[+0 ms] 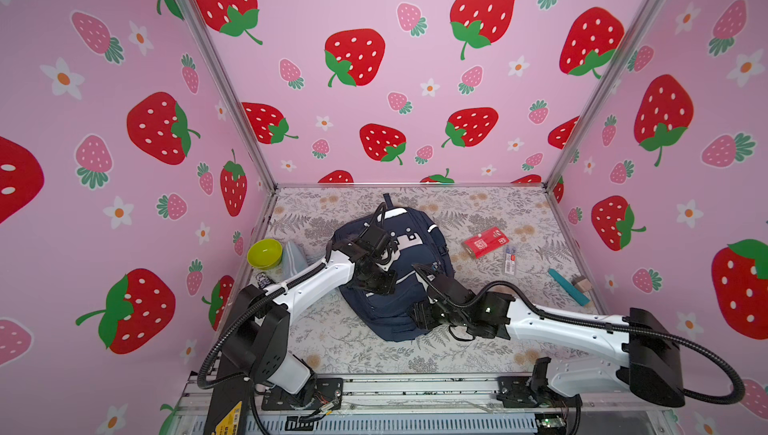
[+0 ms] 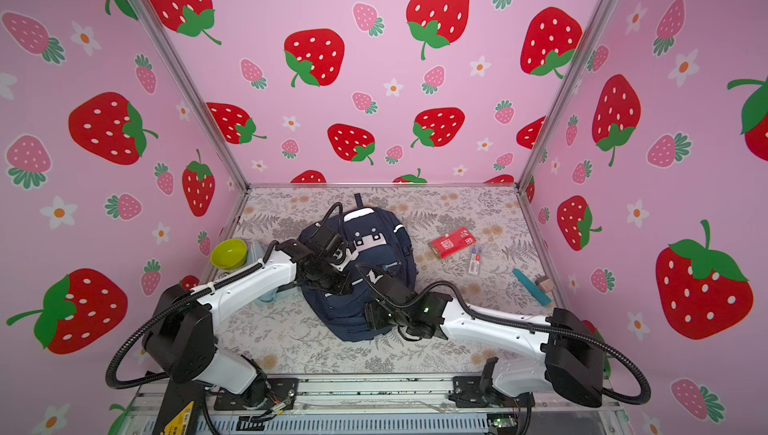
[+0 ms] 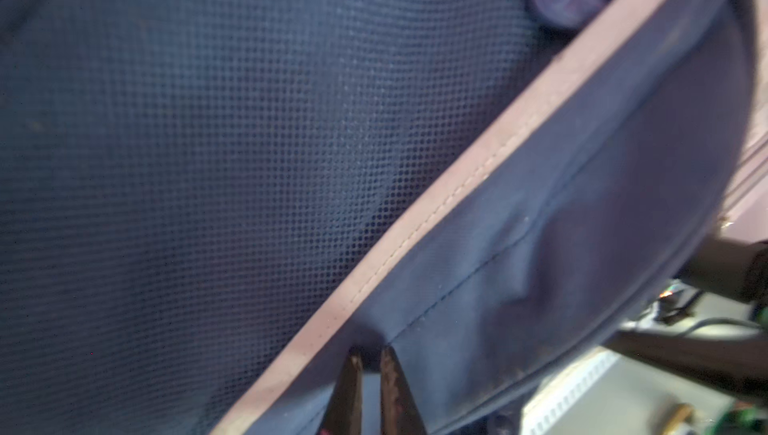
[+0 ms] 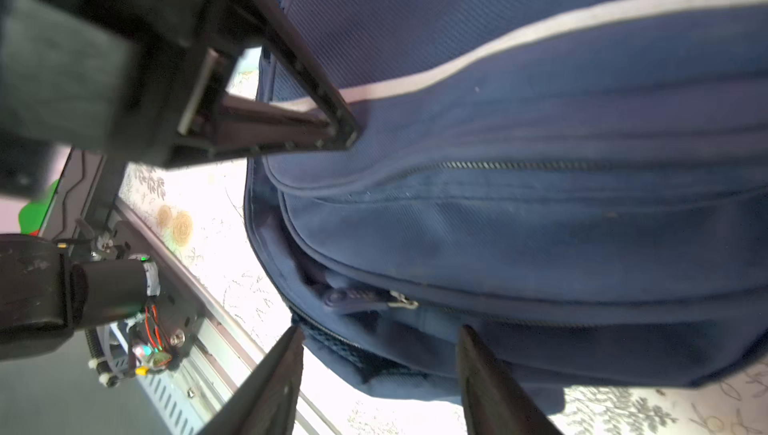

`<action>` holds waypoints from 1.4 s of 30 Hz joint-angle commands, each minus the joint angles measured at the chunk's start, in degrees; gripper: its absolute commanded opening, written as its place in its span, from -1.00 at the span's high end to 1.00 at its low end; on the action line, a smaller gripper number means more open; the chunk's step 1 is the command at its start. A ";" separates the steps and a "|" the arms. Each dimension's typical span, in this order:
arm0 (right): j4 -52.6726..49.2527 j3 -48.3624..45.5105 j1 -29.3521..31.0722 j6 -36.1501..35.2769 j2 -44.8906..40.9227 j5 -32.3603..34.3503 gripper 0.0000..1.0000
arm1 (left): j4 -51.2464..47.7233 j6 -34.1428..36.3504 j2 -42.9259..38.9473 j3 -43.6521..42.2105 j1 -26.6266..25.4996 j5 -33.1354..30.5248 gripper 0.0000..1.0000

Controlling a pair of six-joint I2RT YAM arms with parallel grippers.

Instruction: Pack the student bag

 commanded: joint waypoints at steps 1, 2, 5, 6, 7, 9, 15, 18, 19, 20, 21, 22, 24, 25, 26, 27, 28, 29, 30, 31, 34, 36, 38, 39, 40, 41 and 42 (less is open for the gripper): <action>-6.94 4.23 2.40 2.73 1.99 6.56 -0.20 | 1.30 -0.41 -1.53 2.50 -0.06 4.47 1.00; -8.38 5.28 2.91 2.67 2.81 7.33 -0.22 | 1.31 -0.59 -1.89 2.77 -0.05 4.67 1.00; -12.74 8.77 4.32 2.28 5.68 9.79 -0.26 | 0.23 -0.34 -2.88 3.87 -0.03 4.30 0.83; -14.08 9.71 4.63 2.40 6.40 10.82 -0.27 | -0.31 -0.07 -3.17 3.99 -0.05 4.17 0.62; -15.36 10.27 4.69 2.74 6.69 11.77 -0.27 | -0.61 0.19 -3.60 3.81 -0.05 4.25 0.43; -17.01 10.22 4.67 3.96 6.18 13.71 -0.29 | -1.83 1.08 -4.10 3.34 -0.42 3.40 0.16; -17.32 6.86 2.49 6.41 0.79 15.26 -0.32 | -6.28 4.60 -3.84 1.26 -4.27 -5.62 -0.04; -16.48 4.97 1.08 6.83 -1.25 14.14 -0.32 | -7.20 5.25 -1.87 1.51 -6.64 -10.97 -0.05; -16.15 4.51 0.79 6.95 -1.76 13.82 -0.32 | -7.58 5.28 -0.82 2.04 -7.40 -13.92 -0.04; -15.95 4.20 0.57 6.94 -2.06 13.59 -0.32 | -7.90 5.17 0.04 2.62 -7.89 -16.56 -0.01; -15.68 3.95 0.56 6.92 -2.32 13.24 -0.32 | -8.22 4.70 1.00 3.27 -8.32 -19.77 0.06; -15.44 3.84 0.55 6.76 -2.31 12.86 -0.32 | -8.23 4.19 1.52 3.97 -8.37 -22.28 0.18; -15.02 3.83 0.56 6.09 -1.94 12.40 -0.31 | -7.76 3.94 1.79 5.71 -8.30 -23.85 0.47; -14.50 3.83 0.71 5.47 -1.57 11.79 -0.31 | -7.33 3.94 1.40 6.81 -8.36 -23.55 0.64; -13.97 3.88 1.03 4.92 -1.42 11.67 -0.31 | -6.86 4.12 0.86 7.79 -8.38 -22.65 0.80; -13.55 4.07 1.42 4.34 -1.18 11.68 -0.31 | -6.16 4.22 0.09 8.86 -8.32 -20.84 0.95; -13.33 4.40 1.73 3.69 -0.91 11.68 -0.32 | -5.50 4.19 -0.66 9.83 -8.35 -19.20 1.00; -13.21 4.74 1.87 3.25 -0.72 11.67 -0.33 | -5.13 4.10 -1.29 10.77 -8.34 -17.82 1.00; -13.25 5.20 1.88 2.97 -0.39 11.89 -0.34 | -4.61 4.11 -2.07 11.68 -8.34 -15.92 1.00; -13.44 5.58 1.83 2.75 -0.11 12.07 -0.35 | -4.00 4.01 -2.80 12.44 -8.23 -13.61 1.00; -13.67 6.85 1.88 2.58 0.48 12.55 -0.37 | -2.67 3.70 -4.11 13.83 -8.17 -6.25 1.00; -13.98 7.46 1.79 2.97 0.89 13.56 -0.39 | -2.65 3.52 -4.27 14.46 -8.14 -3.93 1.00; -14.53 7.86 1.45 3.92 1.44 14.60 -0.39 | -2.70 3.53 -4.18 14.74 -8.22 -2.96 1.00; -15.04 8.05 1.26 4.81 1.75 15.44 -0.38 | -2.64 3.54 -4.19 14.60 -8.15 -2.70 1.00; -15.40 8.05 1.11 5.66 1.89 16.47 -0.37 | -2.52 3.59 -4.08 14.45 -8.15 -2.54 1.00; -15.34 7.90 0.81 6.44 1.74 17.25 -0.34 | -2.38 3.57 -4.04 14.28 -8.11 -2.42 1.00; -14.77 7.63 0.45 6.70 1.39 17.79 -0.32 | -2.33 3.52 -4.00 14.17 -8.08 -2.24 1.00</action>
